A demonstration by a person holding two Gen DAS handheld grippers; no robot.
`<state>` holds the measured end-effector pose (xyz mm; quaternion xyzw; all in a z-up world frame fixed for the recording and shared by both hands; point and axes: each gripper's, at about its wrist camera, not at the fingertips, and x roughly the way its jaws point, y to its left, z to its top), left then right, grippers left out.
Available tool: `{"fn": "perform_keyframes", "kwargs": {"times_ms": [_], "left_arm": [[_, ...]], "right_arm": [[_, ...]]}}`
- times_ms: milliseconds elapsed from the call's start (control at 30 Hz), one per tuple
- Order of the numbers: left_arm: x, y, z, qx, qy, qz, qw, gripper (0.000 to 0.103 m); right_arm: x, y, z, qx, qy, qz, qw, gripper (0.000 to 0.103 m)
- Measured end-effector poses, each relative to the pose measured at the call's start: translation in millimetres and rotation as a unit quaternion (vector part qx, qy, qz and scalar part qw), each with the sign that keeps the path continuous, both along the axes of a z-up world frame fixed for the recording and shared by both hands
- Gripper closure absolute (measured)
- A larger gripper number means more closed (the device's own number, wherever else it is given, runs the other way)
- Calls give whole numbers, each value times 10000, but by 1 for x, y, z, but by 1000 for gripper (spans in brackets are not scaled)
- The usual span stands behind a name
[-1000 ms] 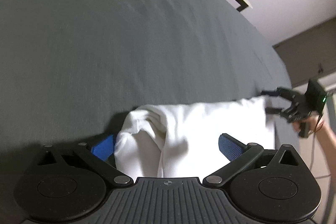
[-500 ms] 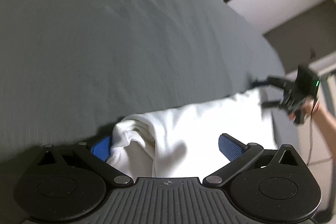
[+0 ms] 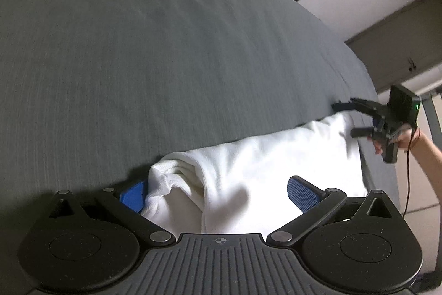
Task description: Fold clothes
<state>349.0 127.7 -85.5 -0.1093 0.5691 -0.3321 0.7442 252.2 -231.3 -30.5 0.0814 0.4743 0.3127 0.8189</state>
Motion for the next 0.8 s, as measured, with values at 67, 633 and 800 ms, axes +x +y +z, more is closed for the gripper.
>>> {"fn": "perform_keyframes", "kwargs": {"times_ms": [67, 633, 800], "left_arm": [[-1, -4, -1, 58, -70, -99, 9999, 0], [-10, 25, 27, -288, -512, 114, 9982, 0], [-5, 38, 26, -303, -462, 190, 9983, 0]], "right_arm": [[-1, -1, -1, 37, -42, 31, 10000, 0], [8, -5, 14, -22, 193, 147, 9997, 6], [14, -9, 13, 173, 509, 203, 9983, 24]]}}
